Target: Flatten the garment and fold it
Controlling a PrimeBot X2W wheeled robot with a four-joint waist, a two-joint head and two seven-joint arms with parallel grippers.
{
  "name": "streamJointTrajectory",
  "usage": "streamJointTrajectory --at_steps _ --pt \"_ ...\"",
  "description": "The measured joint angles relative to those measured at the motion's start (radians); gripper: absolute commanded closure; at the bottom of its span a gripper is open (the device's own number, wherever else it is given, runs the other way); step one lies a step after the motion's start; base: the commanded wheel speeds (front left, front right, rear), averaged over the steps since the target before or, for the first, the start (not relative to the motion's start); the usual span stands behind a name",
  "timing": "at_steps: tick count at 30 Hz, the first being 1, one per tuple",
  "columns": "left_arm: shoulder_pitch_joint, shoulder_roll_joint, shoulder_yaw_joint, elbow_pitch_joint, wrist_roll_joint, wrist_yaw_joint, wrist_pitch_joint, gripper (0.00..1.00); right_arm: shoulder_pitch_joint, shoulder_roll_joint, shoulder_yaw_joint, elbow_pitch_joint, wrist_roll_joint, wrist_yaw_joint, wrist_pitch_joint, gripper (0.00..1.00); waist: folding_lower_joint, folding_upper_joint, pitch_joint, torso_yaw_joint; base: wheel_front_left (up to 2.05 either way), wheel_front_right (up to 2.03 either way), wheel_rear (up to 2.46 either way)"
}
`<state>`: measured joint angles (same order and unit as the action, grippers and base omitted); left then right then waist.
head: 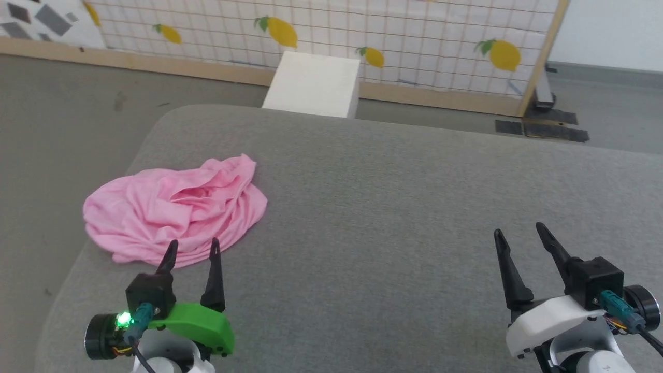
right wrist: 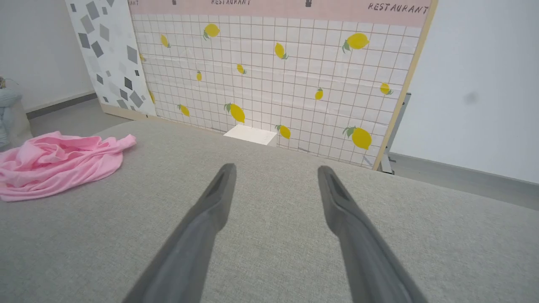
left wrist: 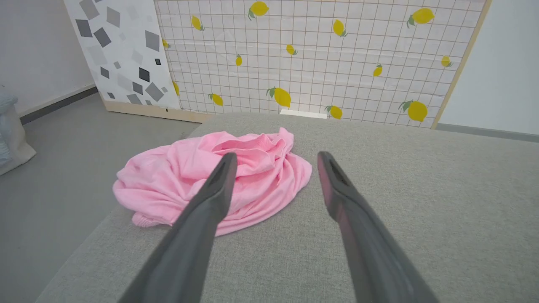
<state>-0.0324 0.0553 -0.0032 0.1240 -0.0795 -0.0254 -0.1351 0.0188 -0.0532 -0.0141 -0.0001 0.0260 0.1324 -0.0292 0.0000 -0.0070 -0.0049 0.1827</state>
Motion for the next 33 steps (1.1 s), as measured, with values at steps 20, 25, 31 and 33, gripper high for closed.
streamJointTrajectory --at_steps 20,25,31,33 --pt "0.000 0.000 0.058 0.021 -0.008 -0.007 -0.043 0.00 0.000 0.001 0.054 -0.023 -0.027 0.000 0.020 0.00 0.0000 0.0000 0.015 0.211 0.00 0.00 0.00" --pt "0.000 0.000 0.060 0.021 -0.010 -0.010 -0.053 0.00 0.000 0.001 0.059 -0.031 -0.027 0.000 0.021 0.00 0.0000 0.0000 0.027 0.254 0.00 0.00 0.00" --pt "-0.016 0.000 0.072 0.025 -0.036 -0.010 -0.065 0.00 -0.016 0.001 0.069 -0.039 -0.040 0.000 0.022 0.00 0.0000 0.0000 0.053 0.287 0.00 0.00 0.00" --pt "-0.026 0.000 0.074 0.027 -0.038 -0.010 -0.069 0.00 -0.021 0.001 0.072 -0.040 -0.045 0.000 0.022 0.00 0.0000 0.0000 0.061 0.296 0.00 0.00 0.00"
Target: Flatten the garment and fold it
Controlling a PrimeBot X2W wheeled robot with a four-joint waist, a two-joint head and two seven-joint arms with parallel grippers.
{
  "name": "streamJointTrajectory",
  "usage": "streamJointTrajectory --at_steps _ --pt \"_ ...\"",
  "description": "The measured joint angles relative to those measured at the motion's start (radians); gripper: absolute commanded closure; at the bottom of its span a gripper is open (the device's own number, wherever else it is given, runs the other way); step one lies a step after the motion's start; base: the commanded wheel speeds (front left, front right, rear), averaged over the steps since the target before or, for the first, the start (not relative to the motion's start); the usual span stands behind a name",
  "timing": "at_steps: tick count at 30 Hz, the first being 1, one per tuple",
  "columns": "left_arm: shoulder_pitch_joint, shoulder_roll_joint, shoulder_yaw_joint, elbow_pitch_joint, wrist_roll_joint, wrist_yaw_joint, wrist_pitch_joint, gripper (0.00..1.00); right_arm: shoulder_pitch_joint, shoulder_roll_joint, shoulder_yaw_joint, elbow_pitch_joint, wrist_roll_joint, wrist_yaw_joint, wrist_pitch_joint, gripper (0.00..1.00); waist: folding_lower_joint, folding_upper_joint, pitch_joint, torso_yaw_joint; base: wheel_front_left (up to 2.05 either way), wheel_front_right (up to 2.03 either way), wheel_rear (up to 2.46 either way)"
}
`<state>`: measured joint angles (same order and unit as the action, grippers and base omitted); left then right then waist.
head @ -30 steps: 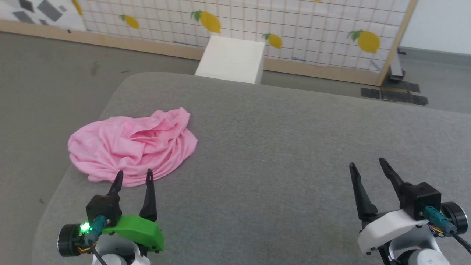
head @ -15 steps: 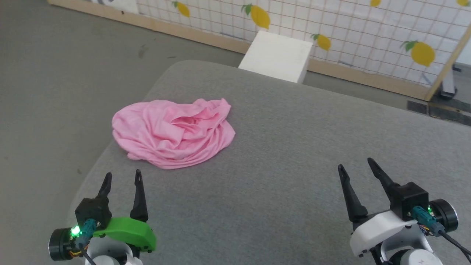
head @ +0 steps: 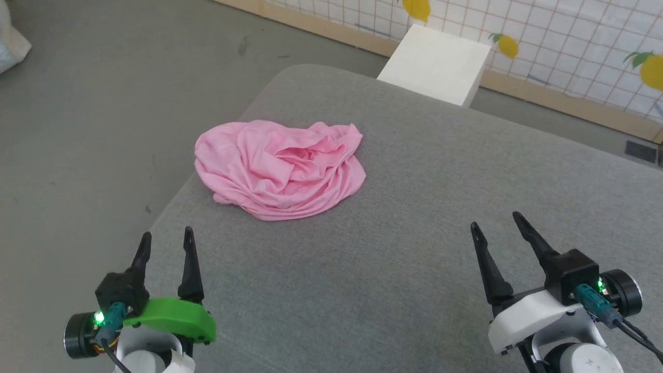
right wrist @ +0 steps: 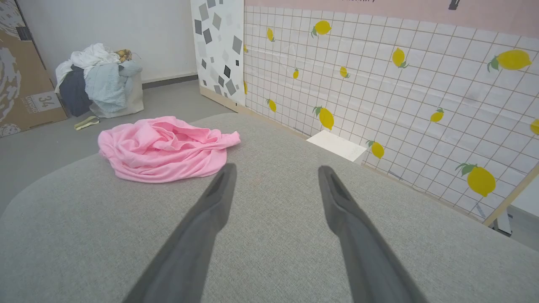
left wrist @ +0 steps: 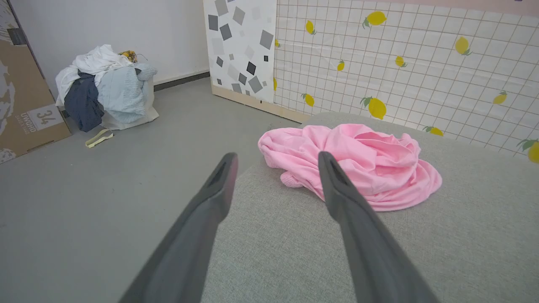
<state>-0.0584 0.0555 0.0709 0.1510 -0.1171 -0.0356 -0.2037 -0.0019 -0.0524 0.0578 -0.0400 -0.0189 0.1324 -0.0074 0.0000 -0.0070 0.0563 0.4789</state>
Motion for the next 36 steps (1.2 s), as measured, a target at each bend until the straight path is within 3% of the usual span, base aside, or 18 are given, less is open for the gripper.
streamJointTrajectory --at_steps 15,21,27,36 --pt "-0.177 -0.001 -0.002 0.037 -0.012 -0.024 -0.029 0.00 -0.036 0.002 0.019 -0.013 -0.004 0.000 0.009 0.00 0.0000 0.0000 0.063 0.030 0.00 0.00 0.00" --pt "-0.364 0.016 -0.018 0.157 -0.057 -0.063 -0.035 0.00 -0.062 0.002 0.025 -0.028 -0.021 0.000 0.025 0.00 0.0000 0.0000 0.099 0.023 0.00 0.00 0.00" --pt "-0.612 0.091 -0.065 0.338 -0.118 -0.087 0.094 0.00 -0.102 0.003 0.035 -0.040 -0.035 0.000 0.035 0.00 0.0001 0.0000 0.150 -0.007 0.00 0.00 0.00" --pt "-0.772 0.210 -0.252 0.608 -0.351 -0.091 0.444 0.00 -0.143 0.003 0.043 -0.036 -0.036 0.000 0.034 0.00 0.0001 0.0000 0.226 -0.113 0.00 0.00 0.00"
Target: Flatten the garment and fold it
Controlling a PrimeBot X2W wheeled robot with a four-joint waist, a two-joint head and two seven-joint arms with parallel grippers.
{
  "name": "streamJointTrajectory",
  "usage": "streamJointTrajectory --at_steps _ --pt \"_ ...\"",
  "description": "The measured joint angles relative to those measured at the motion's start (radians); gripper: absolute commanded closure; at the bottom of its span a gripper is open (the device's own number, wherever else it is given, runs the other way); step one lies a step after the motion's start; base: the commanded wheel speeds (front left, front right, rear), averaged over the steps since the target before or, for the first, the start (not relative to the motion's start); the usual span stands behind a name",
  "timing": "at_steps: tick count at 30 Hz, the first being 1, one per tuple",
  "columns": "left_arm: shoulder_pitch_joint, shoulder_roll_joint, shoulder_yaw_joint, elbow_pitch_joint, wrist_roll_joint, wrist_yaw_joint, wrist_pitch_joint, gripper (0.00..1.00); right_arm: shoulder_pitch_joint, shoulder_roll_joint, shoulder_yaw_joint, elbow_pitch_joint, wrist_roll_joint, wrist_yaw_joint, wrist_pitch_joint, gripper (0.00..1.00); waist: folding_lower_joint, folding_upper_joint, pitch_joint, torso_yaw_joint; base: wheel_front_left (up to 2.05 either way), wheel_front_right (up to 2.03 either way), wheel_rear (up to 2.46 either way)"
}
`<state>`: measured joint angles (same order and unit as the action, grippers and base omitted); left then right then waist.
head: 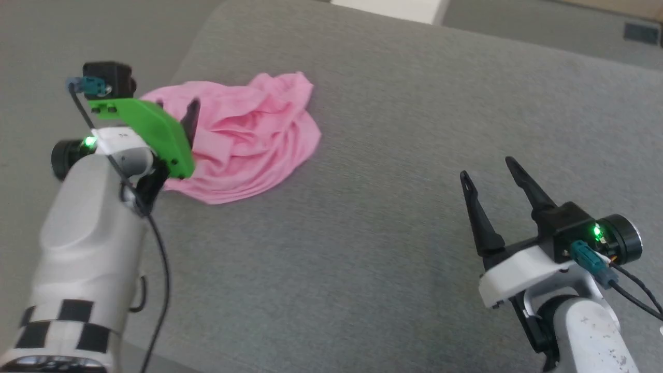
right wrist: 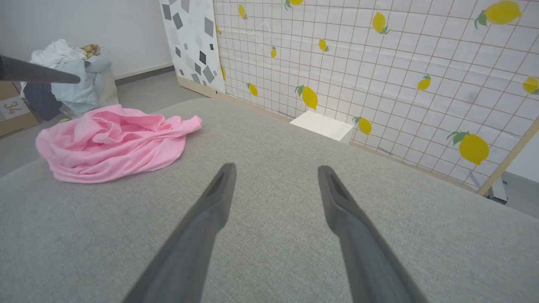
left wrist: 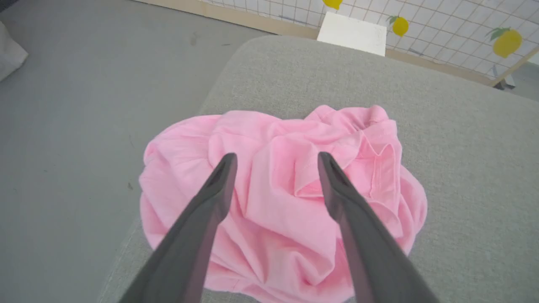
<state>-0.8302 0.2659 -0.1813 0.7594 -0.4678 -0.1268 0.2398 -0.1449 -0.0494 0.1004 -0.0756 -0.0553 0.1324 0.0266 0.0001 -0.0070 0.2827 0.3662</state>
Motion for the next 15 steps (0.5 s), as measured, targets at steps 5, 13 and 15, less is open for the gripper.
streamJointTrajectory --at_steps 5,13,15 --pt "-0.007 0.061 -0.043 0.116 -0.093 -0.001 0.128 0.00 -0.025 0.000 0.002 0.007 0.001 0.000 0.000 0.00 0.0000 0.0000 0.043 -0.060 0.00 0.00 0.00" --pt "-0.017 0.091 -0.036 0.259 -0.215 -0.001 0.275 0.00 -0.042 0.000 0.003 0.025 0.005 0.000 -0.011 0.00 0.0000 0.0000 0.105 -0.139 0.00 0.00 0.00" --pt "-0.026 0.101 -0.037 0.265 -0.242 -0.001 0.315 0.00 -0.042 -0.001 0.002 0.029 0.005 0.000 -0.011 0.00 0.0000 0.0001 0.114 -0.153 0.00 0.00 0.00"
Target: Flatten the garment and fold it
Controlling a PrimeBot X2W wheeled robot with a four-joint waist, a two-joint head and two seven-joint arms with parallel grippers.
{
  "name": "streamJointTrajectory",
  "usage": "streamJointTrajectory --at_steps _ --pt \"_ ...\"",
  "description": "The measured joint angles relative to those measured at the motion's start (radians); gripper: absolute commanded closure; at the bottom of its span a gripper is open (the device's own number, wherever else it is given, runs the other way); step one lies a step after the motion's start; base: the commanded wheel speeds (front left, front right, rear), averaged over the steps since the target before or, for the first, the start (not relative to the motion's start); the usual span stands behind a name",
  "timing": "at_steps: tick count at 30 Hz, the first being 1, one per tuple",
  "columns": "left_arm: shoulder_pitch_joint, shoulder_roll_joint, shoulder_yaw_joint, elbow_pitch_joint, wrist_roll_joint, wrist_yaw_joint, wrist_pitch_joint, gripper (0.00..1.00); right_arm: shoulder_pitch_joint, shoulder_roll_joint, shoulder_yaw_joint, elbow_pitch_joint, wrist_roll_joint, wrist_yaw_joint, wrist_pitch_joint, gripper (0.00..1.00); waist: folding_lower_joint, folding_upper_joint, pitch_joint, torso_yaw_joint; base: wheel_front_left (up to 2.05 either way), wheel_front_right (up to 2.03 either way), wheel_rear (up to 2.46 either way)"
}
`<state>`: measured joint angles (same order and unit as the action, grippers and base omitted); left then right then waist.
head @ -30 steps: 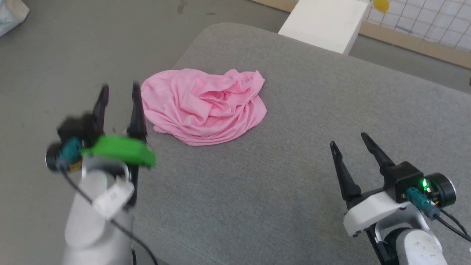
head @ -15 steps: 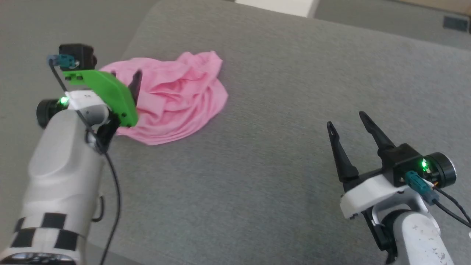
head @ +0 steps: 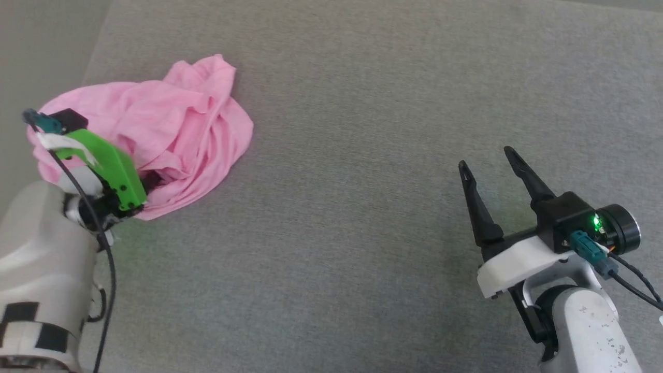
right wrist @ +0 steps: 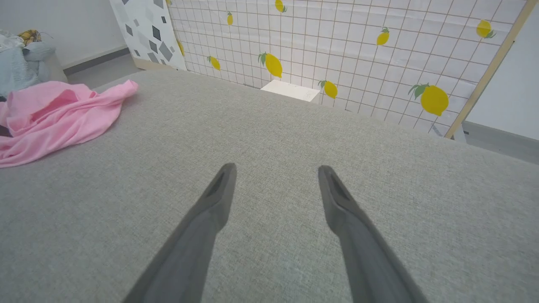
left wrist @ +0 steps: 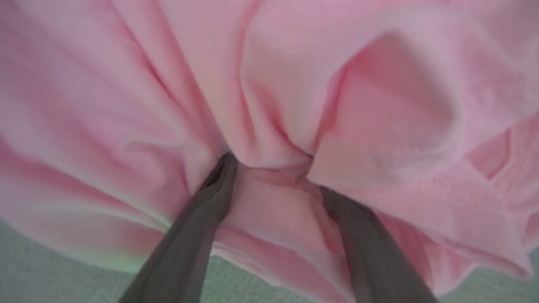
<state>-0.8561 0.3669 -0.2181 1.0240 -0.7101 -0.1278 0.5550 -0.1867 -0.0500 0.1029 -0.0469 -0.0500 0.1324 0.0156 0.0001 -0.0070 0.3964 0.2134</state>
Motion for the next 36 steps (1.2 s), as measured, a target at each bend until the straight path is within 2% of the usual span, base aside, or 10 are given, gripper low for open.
streamJointTrajectory --at_steps 1,2,3,7,12,16,19,23,30,36 --pt "-0.004 0.008 0.001 0.001 -0.017 0.000 0.026 0.00 0.000 0.000 -0.001 0.002 0.002 0.000 -0.002 0.00 0.0000 0.0000 0.004 -0.006 0.00 0.00 0.00" --pt "-0.005 0.016 0.000 -0.002 -0.031 0.001 0.044 0.46 -0.001 0.000 -0.002 0.004 0.005 0.000 -0.004 0.00 0.0000 0.0000 0.007 -0.011 0.00 0.00 0.00" --pt "-0.005 0.022 -0.004 -0.006 -0.037 0.001 0.053 1.00 -0.001 0.000 -0.002 0.006 0.006 0.000 -0.004 0.00 0.0000 0.0000 0.008 -0.014 0.00 0.00 0.00" --pt "-0.002 0.023 -0.027 -0.023 -0.065 0.001 0.050 1.00 -0.002 0.000 -0.003 0.016 0.011 0.000 -0.010 0.00 0.0000 0.0000 -0.003 -0.018 0.00 0.00 0.00" --pt "0.015 0.026 -0.069 -0.032 -0.035 0.000 -0.058 1.00 -0.001 0.000 -0.006 0.035 0.030 0.000 -0.018 0.00 0.0000 0.0000 -0.044 -0.013 0.00 0.00 0.00" --pt "0.017 0.045 -0.094 -0.042 0.026 0.001 -0.219 1.00 0.018 0.000 -0.016 0.049 0.054 0.000 -0.032 0.00 0.0000 0.0000 -0.092 -0.009 0.00 0.00 0.00" --pt "-0.001 0.073 -0.113 -0.064 0.092 0.029 -0.370 1.00 0.045 0.000 -0.031 0.057 0.071 0.000 -0.040 0.00 0.0000 0.0000 -0.133 -0.005 0.00 0.00 0.00" --pt "-0.038 0.080 -0.127 -0.092 0.151 0.072 -0.545 1.00 0.077 0.000 -0.042 0.066 0.093 0.000 -0.052 0.00 -0.0001 0.0000 -0.194 0.001 0.00 0.00 0.00" --pt "-0.084 0.082 -0.162 -0.124 0.225 0.099 -0.727 1.00 0.117 0.000 -0.051 0.079 0.126 0.000 -0.064 0.00 -0.0002 0.0000 -0.299 -0.002 0.00 0.00 0.00" --pt "-0.091 0.058 -0.194 -0.164 0.253 0.101 -0.779 1.00 0.148 0.000 -0.065 0.083 0.140 0.000 -0.069 0.00 -0.0002 0.0000 -0.361 -0.044 0.00 0.00 0.00"
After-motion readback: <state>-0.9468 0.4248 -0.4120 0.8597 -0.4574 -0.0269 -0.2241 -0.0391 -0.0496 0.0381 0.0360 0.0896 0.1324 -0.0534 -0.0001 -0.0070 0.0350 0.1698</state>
